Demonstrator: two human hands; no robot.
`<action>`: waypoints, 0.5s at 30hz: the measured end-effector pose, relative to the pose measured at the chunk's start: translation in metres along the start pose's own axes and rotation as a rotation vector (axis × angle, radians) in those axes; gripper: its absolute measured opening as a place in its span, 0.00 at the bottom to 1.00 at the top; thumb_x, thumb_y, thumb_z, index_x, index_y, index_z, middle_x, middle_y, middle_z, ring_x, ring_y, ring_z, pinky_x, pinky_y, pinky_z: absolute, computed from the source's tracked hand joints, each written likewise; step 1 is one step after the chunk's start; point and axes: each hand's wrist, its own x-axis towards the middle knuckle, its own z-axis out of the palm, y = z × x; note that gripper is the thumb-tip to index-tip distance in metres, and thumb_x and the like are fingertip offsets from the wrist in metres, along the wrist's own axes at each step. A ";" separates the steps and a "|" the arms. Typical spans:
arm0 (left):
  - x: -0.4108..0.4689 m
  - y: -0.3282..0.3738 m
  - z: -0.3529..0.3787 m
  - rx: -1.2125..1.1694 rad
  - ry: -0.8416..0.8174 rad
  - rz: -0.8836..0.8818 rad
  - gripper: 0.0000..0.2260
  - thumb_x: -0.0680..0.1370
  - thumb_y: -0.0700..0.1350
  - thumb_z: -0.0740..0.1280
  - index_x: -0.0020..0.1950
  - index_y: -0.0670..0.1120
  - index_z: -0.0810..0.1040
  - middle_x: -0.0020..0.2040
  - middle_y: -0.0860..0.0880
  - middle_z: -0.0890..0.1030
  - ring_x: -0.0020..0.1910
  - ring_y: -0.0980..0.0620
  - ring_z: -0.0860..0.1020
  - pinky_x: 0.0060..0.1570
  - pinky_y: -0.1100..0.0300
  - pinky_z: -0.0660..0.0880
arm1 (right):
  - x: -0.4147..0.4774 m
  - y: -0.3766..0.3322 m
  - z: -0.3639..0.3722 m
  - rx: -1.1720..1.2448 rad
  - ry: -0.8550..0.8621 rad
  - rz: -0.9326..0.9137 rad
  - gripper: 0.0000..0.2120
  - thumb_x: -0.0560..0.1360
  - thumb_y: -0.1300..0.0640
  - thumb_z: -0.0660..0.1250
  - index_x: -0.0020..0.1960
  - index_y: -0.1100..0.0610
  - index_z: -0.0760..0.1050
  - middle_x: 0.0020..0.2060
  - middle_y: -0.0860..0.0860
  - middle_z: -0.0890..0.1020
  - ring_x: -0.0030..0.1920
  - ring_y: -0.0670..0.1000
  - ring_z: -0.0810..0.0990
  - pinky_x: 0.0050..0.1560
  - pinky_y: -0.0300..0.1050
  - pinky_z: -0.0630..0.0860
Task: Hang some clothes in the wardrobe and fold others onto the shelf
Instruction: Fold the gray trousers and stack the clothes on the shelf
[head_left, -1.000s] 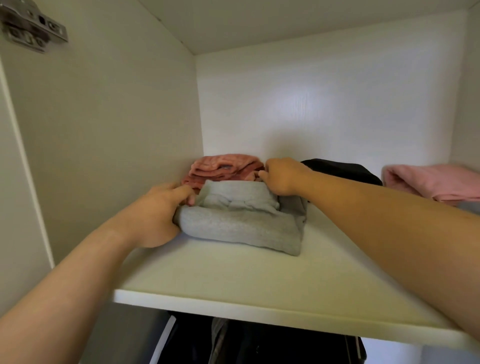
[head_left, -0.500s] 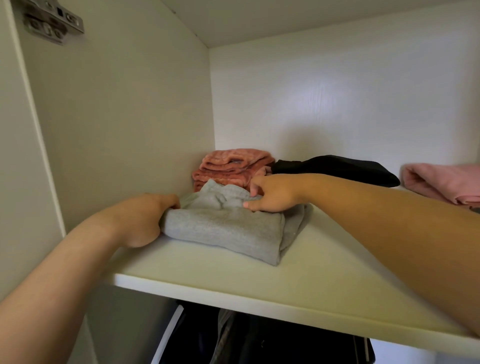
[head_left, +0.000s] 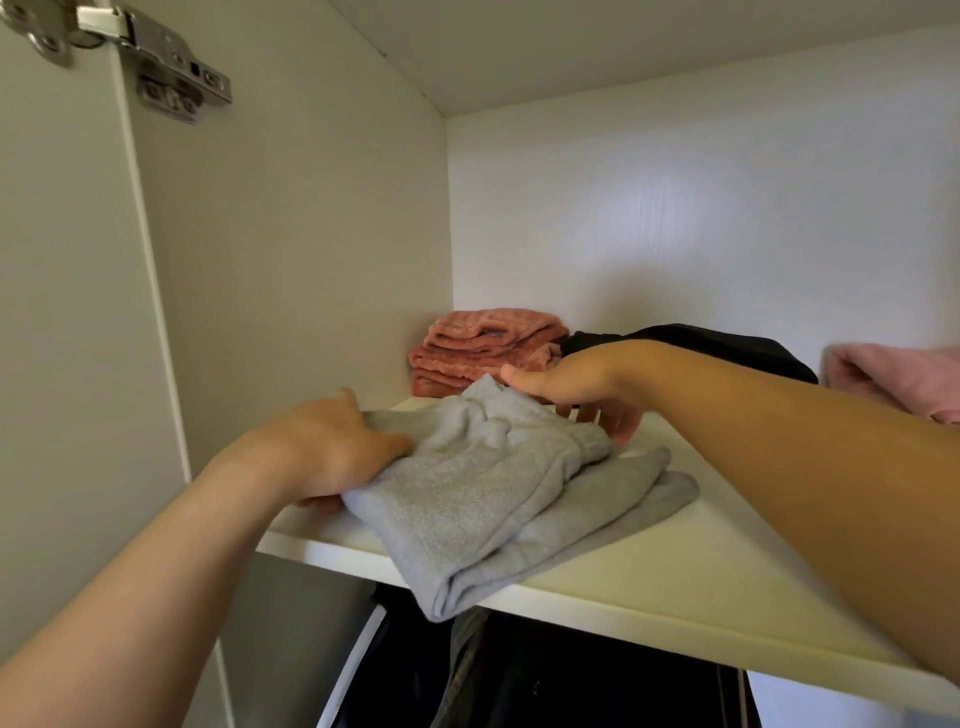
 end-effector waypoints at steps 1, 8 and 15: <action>0.003 0.001 0.000 -0.015 -0.006 0.019 0.21 0.76 0.59 0.67 0.60 0.45 0.70 0.45 0.44 0.81 0.35 0.47 0.80 0.31 0.59 0.76 | 0.000 0.000 0.002 0.003 -0.032 0.014 0.44 0.66 0.21 0.58 0.63 0.57 0.73 0.55 0.54 0.78 0.50 0.54 0.80 0.43 0.46 0.79; 0.060 -0.010 0.000 -0.041 0.129 0.183 0.26 0.76 0.54 0.72 0.70 0.46 0.71 0.65 0.43 0.78 0.62 0.44 0.76 0.56 0.60 0.69 | -0.007 -0.010 0.018 -0.077 -0.127 0.065 0.32 0.69 0.22 0.57 0.43 0.52 0.74 0.31 0.49 0.76 0.29 0.47 0.71 0.32 0.38 0.64; 0.061 0.010 -0.018 0.224 -0.045 0.280 0.21 0.83 0.59 0.56 0.69 0.49 0.75 0.69 0.48 0.76 0.66 0.47 0.74 0.67 0.55 0.67 | -0.008 -0.022 0.036 -0.054 -0.052 0.032 0.29 0.78 0.29 0.53 0.44 0.54 0.75 0.24 0.50 0.79 0.21 0.46 0.75 0.26 0.32 0.65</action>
